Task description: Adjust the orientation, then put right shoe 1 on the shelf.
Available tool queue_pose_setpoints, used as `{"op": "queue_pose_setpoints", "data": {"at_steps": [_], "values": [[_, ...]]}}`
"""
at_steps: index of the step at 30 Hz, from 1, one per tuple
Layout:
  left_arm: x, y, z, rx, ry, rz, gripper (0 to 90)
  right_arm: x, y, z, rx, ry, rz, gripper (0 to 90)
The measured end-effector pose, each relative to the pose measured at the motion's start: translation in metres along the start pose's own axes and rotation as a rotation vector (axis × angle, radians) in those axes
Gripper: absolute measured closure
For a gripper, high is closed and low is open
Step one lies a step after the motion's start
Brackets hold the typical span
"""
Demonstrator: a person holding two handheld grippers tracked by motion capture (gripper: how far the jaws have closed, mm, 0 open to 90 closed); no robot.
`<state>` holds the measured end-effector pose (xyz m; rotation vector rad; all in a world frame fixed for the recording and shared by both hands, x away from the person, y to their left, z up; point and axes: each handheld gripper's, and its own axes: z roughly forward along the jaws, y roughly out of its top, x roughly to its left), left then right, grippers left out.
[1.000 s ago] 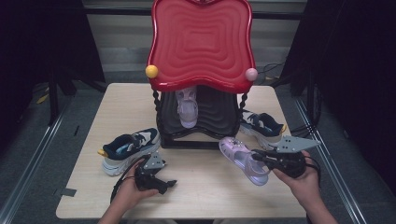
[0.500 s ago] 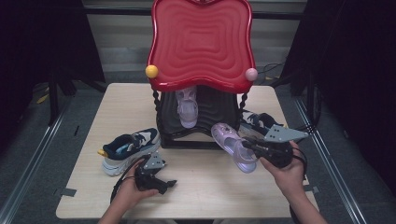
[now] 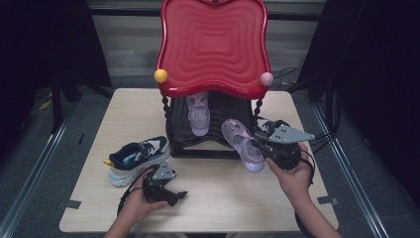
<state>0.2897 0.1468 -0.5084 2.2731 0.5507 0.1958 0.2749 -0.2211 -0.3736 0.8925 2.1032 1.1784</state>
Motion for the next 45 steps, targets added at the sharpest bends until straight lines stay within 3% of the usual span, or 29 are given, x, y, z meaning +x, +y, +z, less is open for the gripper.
{"op": "queue_pose_setpoints", "data": {"at_steps": [20, 45], "values": [[0.0, 0.0, 0.0, 0.001, 0.0, -0.001, 13.0, 0.004, 0.022, 0.022, -0.026, -0.084, 0.023, 85.3], [0.0, 0.0, 0.0, 0.001, 0.001, -0.003, 13.1, 0.001, 0.027, 0.046, -0.04, -0.2, 0.069, 85.3]]}}
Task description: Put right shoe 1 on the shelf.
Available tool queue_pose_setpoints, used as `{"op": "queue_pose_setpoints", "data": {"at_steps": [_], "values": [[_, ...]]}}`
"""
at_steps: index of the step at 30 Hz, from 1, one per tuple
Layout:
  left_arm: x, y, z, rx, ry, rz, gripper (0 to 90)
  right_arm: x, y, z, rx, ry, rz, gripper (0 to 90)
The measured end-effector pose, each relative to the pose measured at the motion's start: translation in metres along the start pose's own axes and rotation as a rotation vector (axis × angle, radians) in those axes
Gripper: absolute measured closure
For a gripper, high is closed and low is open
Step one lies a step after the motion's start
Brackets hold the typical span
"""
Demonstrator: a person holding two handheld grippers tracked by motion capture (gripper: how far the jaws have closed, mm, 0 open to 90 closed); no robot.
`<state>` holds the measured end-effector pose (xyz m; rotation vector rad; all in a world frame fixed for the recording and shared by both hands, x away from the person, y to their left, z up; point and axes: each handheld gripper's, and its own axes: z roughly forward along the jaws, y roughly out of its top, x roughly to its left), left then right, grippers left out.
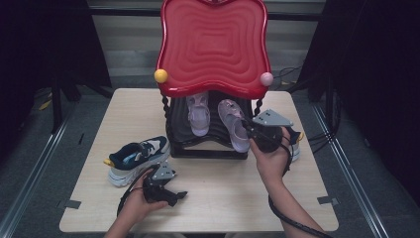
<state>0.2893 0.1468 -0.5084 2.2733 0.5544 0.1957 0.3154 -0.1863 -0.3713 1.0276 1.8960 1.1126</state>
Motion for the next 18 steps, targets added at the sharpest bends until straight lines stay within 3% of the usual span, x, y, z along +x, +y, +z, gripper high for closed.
{"op": "queue_pose_setpoints", "data": {"at_steps": [7, 18], "values": [[0.0, 0.0, 0.0, 0.0, 0.001, 0.0, 13.1, 0.003, 0.003, 0.006, -0.021, -0.021, 0.012, 85.3], [0.0, 0.0, 0.0, 0.0, 0.0, 0.0, 13.1, 0.011, 0.009, 0.017, -0.036, -0.093, 0.019, 85.3]]}}
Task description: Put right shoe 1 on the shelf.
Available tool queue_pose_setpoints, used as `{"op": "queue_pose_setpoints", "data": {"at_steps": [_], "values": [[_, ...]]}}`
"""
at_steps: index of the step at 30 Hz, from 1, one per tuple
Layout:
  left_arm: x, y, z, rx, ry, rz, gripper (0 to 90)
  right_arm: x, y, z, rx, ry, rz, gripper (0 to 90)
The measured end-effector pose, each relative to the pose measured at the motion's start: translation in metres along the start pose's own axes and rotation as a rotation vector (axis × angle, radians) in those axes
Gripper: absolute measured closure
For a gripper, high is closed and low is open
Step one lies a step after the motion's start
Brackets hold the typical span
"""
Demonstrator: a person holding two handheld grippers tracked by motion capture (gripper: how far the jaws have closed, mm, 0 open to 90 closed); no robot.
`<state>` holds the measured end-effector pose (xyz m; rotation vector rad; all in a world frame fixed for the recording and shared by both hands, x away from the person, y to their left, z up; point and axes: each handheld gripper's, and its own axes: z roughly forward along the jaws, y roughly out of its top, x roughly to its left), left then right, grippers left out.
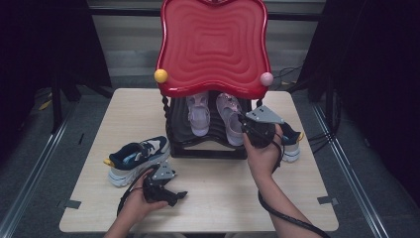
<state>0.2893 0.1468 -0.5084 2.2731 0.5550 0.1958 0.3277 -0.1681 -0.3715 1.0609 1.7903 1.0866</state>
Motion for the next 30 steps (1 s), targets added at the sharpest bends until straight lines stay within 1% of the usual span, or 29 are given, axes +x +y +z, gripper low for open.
{"op": "queue_pose_setpoints", "data": {"at_steps": [6, 14, 15, 18, 20, 23, 26, 28, 30], "values": [[0.0, 0.0, 0.0, 0.0, -0.003, 0.001, 13.1, 0.004, 0.002, 0.006, -0.002, -0.018, 0.011, 85.4], [0.0, 0.0, 0.0, 0.001, -0.003, 0.001, 13.1, 0.012, 0.009, 0.012, -0.011, -0.048, 0.011, 85.3], [0.0, 0.0, 0.0, 0.002, -0.001, 0.002, 13.1, 0.013, 0.011, 0.014, -0.018, -0.064, 0.007, 85.4], [0.0, 0.0, 0.0, 0.002, -0.001, 0.002, 13.1, 0.016, 0.013, 0.017, -0.024, -0.08, 0.003, 85.4], [0.0, 0.0, 0.0, 0.002, -0.001, 0.001, 13.1, 0.018, 0.014, 0.02, -0.027, -0.102, -0.006, 85.4], [0.0, 0.0, 0.0, 0.002, -0.001, 0.002, 13.1, 0.021, 0.014, 0.023, -0.033, -0.126, 0.001, 85.4], [0.0, 0.0, 0.0, 0.002, -0.001, 0.002, 13.1, 0.025, 0.013, 0.024, -0.054, -0.148, 0.01, 85.4], [0.0, 0.0, 0.0, 0.002, -0.001, 0.002, 13.1, 0.027, 0.012, 0.025, -0.056, -0.142, 0.006, 85.3], [0.0, 0.0, 0.0, 0.003, -0.001, 0.002, 13.1, 0.029, 0.012, 0.026, -0.059, -0.146, 0.004, 85.3]]}}
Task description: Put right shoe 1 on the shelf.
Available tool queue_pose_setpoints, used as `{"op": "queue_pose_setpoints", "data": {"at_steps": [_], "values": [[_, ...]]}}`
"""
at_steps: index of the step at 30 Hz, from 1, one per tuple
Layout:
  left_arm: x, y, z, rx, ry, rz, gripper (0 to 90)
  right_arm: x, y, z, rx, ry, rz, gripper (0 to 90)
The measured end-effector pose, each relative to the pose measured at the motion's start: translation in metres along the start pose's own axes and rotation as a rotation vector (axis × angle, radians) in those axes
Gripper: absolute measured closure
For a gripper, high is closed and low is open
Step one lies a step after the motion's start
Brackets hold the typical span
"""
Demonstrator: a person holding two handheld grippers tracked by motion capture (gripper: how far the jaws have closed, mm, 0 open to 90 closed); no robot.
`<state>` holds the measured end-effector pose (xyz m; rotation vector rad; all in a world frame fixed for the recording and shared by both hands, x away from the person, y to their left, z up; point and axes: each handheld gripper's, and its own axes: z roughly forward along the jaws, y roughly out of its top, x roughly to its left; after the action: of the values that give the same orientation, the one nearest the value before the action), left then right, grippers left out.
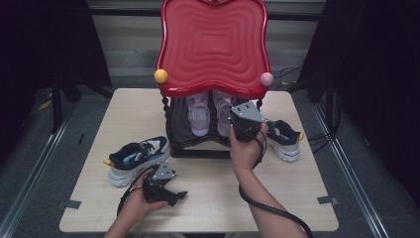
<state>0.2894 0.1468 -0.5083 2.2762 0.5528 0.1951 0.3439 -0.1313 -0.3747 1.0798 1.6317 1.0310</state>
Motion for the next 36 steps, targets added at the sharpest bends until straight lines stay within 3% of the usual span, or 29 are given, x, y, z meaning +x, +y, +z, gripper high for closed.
{"op": "queue_pose_setpoints", "data": {"at_steps": [15, 24, 36], "values": [[0.0, 0.0, 0.0, 0.0, 0.0, 0.0, 13.1, 0.012, -0.001, 0.012, -0.037, -0.037, 0.005, 85.2], [0.0, 0.0, 0.0, 0.0, 0.0, 0.0, 13.1, 0.011, -0.005, 0.019, -0.025, -0.06, 0.005, 85.2], [0.0, 0.0, 0.0, 0.0, 0.0, -0.001, 13.1, 0.018, -0.009, 0.024, -0.021, -0.042, -0.002, 85.0]]}}
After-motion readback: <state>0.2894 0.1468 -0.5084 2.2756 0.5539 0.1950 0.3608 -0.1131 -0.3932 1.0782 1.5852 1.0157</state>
